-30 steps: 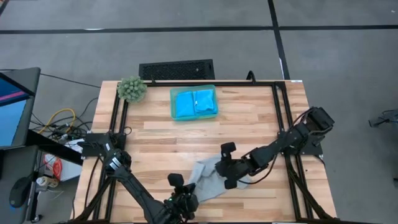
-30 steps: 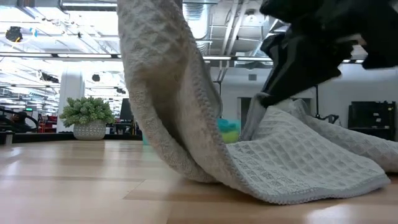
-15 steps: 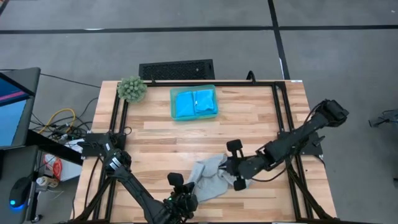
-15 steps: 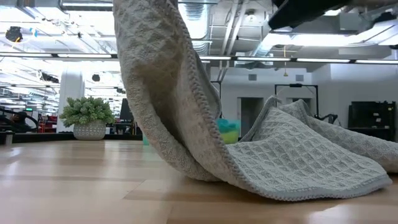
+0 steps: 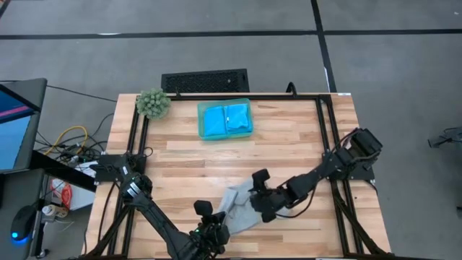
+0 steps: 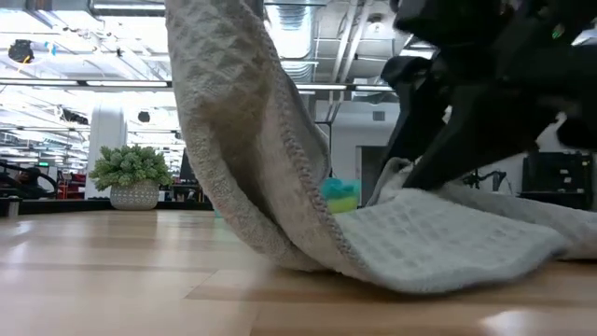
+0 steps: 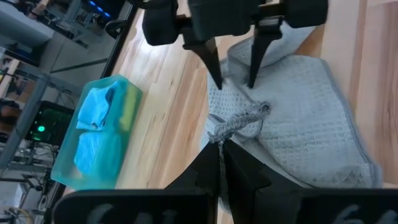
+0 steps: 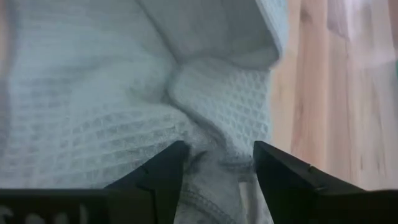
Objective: Fold microfiber towels
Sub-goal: Fold the gray microfiber towel
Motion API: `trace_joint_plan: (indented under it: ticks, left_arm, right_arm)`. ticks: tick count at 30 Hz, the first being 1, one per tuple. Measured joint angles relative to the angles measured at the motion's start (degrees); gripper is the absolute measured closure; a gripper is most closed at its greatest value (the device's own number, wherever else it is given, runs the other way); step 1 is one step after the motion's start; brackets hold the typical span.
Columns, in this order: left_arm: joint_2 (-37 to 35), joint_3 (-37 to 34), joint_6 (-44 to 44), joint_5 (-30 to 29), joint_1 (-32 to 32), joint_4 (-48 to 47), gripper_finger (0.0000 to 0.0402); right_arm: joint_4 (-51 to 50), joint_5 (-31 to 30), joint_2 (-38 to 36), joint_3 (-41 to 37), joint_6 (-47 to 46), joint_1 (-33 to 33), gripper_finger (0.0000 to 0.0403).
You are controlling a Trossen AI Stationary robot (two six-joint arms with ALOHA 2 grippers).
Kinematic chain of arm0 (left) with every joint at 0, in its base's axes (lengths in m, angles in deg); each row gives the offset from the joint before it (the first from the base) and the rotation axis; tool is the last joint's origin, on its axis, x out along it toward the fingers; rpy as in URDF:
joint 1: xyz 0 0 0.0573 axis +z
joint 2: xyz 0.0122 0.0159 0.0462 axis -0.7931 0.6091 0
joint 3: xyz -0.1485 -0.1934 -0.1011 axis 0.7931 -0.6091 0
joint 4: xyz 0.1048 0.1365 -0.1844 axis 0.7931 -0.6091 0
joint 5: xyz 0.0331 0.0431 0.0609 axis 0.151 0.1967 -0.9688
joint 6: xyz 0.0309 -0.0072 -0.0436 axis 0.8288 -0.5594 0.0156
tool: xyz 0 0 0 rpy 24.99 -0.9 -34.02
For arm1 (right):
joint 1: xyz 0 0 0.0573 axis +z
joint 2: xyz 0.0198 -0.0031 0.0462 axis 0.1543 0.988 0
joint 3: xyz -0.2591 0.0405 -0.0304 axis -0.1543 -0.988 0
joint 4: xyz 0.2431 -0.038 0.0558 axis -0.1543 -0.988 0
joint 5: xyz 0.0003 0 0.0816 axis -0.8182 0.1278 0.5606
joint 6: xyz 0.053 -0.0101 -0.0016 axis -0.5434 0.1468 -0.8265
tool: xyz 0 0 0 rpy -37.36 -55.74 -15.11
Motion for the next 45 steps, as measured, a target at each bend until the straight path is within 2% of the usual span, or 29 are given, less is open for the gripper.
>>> trace_joint_plan:
  ticks: [13, 20, 25, 38, 41, 45]
  left_arm:
    - [-0.04, 0.0, -0.72, 0.12, 0.0, 0.04, 0.0397]
    - [-0.07, 0.0, -1.68, 0.43, -0.32, 0.04, 0.0397]
    - [-0.07, 0.0, -2.07, 0.43, -0.52, 0.04, 0.0397]
    - [-0.07, -0.02, -3.28, 0.56, -0.94, 0.09, 0.0397]
    - [-0.07, -0.02, -3.26, 0.56, -0.98, 0.09, 0.0397]
    - [-0.07, -0.02, -3.26, 0.57, -0.98, 0.09, 0.0397]
  right_arm:
    - [-1.09, 0.77, -5.95, 0.0, 1.59, -1.5, 0.0216]
    - [0.11, 6.37, -5.93, 0.0, 1.51, -1.78, 0.0222]
    - [0.69, 6.15, -5.92, 0.0, 1.54, -0.73, 0.0221]
    - [0.3, 6.32, -3.04, -0.26, 2.05, -4.15, 0.0225]
    - [-0.55, 6.33, -3.06, -0.41, 2.05, -4.51, 0.0237]
    - [-0.98, 6.32, -3.06, -0.39, 2.55, -4.49, 0.0276]
